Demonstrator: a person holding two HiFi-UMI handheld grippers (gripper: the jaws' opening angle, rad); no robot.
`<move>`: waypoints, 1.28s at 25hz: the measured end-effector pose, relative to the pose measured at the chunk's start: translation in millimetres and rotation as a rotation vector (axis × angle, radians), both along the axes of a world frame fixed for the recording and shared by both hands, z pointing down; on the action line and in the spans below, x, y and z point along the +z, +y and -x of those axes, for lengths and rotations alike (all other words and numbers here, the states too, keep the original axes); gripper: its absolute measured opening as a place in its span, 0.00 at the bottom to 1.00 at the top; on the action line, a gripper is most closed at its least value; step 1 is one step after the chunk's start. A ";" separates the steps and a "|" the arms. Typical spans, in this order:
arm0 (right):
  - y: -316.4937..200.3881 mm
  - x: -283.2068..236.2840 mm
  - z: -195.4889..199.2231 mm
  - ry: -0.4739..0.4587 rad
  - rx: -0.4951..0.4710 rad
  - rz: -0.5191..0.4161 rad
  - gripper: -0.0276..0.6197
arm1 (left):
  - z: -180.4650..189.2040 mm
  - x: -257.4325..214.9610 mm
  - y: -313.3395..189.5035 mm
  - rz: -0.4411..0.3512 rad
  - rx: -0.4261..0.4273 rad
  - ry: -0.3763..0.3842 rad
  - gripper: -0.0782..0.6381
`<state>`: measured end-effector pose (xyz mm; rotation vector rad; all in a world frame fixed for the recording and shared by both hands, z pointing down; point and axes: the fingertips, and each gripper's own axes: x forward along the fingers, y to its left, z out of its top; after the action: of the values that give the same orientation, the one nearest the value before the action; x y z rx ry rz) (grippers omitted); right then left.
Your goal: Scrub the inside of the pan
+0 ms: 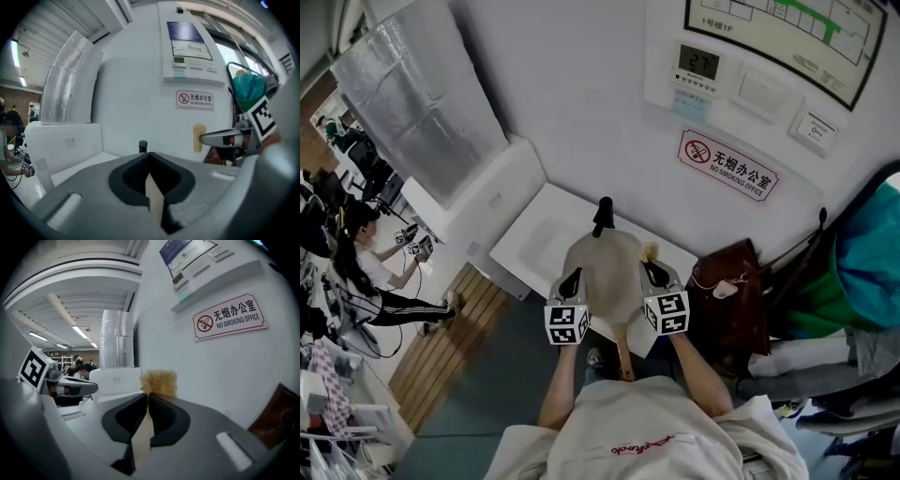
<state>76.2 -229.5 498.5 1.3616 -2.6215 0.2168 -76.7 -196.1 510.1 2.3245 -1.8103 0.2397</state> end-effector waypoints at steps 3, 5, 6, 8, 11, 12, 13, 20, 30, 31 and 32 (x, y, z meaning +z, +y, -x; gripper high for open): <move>4.6 -9.6 -11.2 -0.029 0.009 -0.018 0.08 | -1.2 -6.5 8.6 -0.018 -0.016 -0.002 0.11; 6.8 -13.5 -18.7 -0.045 0.015 -0.027 0.08 | -0.3 -9.7 14.2 -0.027 -0.029 -0.001 0.11; 7.8 -14.5 -22.1 -0.051 0.019 -0.029 0.08 | 0.6 -10.8 16.9 -0.030 -0.035 -0.001 0.11; 9.0 -15.4 -28.3 -0.058 0.028 -0.033 0.08 | 2.5 -13.1 21.0 -0.035 -0.045 -0.002 0.11; 10.5 -16.6 -32.0 -0.052 0.032 -0.039 0.08 | 4.5 -16.2 25.1 -0.039 -0.052 -0.004 0.11; 12.1 -17.0 -31.7 -0.046 0.029 -0.043 0.08 | 4.5 -16.5 26.5 -0.039 -0.052 -0.004 0.11; 14.2 -17.1 -31.0 -0.041 0.026 -0.047 0.08 | 4.5 -16.7 27.8 -0.039 -0.052 -0.004 0.11; 25.4 -16.9 -19.9 -0.021 0.015 -0.050 0.08 | 12.5 -22.6 30.4 -0.052 -0.052 -0.001 0.11; 34.7 -32.9 -5.0 -0.007 0.055 -0.079 0.08 | 47.1 -35.7 36.4 -0.069 -0.046 0.007 0.11; 35.4 -33.2 -3.4 -0.003 0.058 -0.079 0.08 | 50.3 -35.6 37.2 -0.067 -0.046 0.008 0.11; 36.0 -33.6 -1.9 -0.002 0.060 -0.080 0.08 | 53.4 -35.4 38.0 -0.065 -0.046 0.009 0.11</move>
<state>78.0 -193.5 464.9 1.4675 -2.6189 0.1230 -130.2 -158.1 474.7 2.3196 -1.8920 0.1654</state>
